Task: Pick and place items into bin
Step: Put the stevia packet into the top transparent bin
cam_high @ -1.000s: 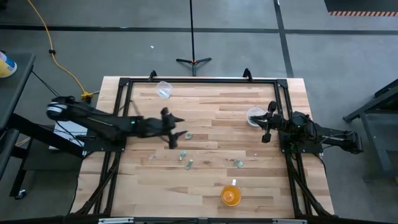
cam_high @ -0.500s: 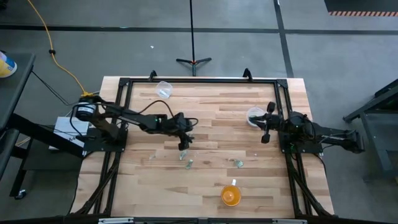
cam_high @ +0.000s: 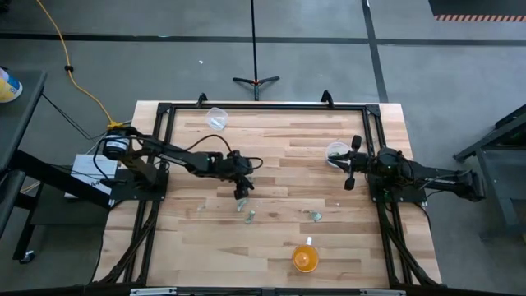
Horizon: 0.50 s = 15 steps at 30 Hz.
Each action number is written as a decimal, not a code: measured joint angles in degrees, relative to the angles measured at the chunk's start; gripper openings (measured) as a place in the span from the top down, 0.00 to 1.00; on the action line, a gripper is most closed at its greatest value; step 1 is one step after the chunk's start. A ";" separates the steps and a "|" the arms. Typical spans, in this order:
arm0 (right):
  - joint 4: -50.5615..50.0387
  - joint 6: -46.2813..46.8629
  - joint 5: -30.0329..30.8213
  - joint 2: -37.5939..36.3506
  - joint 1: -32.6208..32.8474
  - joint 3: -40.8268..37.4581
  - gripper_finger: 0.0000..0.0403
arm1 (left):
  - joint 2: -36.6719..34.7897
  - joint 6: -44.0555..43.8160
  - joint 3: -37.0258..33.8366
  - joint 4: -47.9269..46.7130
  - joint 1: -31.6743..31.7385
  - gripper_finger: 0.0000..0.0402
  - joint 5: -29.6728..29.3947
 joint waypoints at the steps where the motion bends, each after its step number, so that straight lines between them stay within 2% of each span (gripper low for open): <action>1: 0.01 0.00 -0.01 0.09 -0.01 0.00 0.95 | 0.49 0.01 -0.04 -0.55 0.01 0.26 0.00; 9: 0.01 0.00 -0.01 0.21 0.01 -0.01 0.96 | 3.77 -0.08 -0.04 0.49 0.00 0.29 -0.18; 15: 0.01 0.00 -0.01 0.25 -0.01 0.00 0.95 | 4.03 3.06 -0.06 2.52 0.00 0.48 0.45</action>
